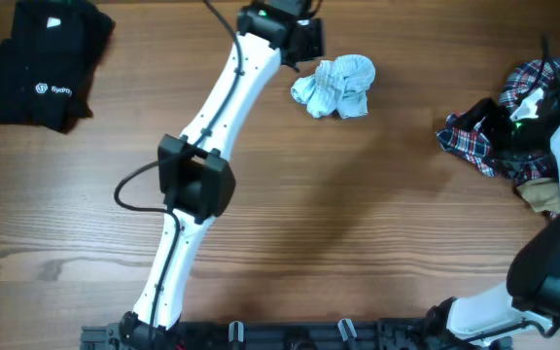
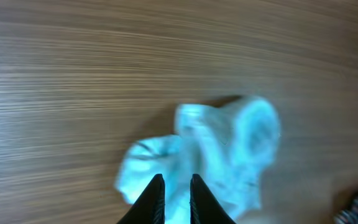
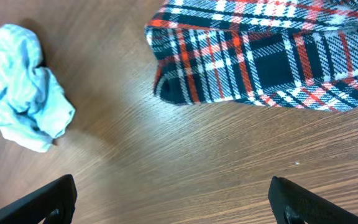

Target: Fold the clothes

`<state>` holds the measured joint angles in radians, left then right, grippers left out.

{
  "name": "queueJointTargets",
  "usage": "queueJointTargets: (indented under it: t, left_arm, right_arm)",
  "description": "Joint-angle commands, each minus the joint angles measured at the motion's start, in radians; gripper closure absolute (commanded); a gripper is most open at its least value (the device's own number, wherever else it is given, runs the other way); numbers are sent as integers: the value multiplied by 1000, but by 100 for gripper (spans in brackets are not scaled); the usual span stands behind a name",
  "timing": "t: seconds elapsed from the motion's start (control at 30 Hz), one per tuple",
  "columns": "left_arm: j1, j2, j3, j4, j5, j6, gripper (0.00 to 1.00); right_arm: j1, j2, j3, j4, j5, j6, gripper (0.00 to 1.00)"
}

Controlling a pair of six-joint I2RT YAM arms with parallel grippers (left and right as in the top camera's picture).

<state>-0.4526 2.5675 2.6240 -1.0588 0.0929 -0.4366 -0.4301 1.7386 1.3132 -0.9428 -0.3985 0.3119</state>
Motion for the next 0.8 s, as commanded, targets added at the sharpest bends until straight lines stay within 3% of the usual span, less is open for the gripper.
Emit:
queueJointTargets:
  t: [0.0,0.03,0.07,0.1,0.13,0.2,0.43,0.77]
  left_arm:
    - [66,8,0,-17,43,-19,89]
    - [75,8,0,-24,82,-5,89]
    - [80,8,0,-31,165,46,81]
    - [80,8,0,-37,217,97,66]
    - [74,8,0,-43,232,137,38]
    - [47,8,0,-64,229,204,30]
    - [-8,65,-2,-55,312,225,28]
    - [-15,178,-2,42,304,251,28]
  right_arm:
    - [-3,-46,1,-1,-21,28,0]
    - [-3,-48,1,0,-21,29,0]
    - [-3,-51,1,1,-21,31,0]
    - [-3,-51,1,4,-21,31,0]
    - [-3,-51,1,4,-21,31,1]
    - [-3,-51,1,4,-21,29,0]
    - [1,-51,1,3,-21,27,0]
    - [1,-52,1,-1,-37,2,1]
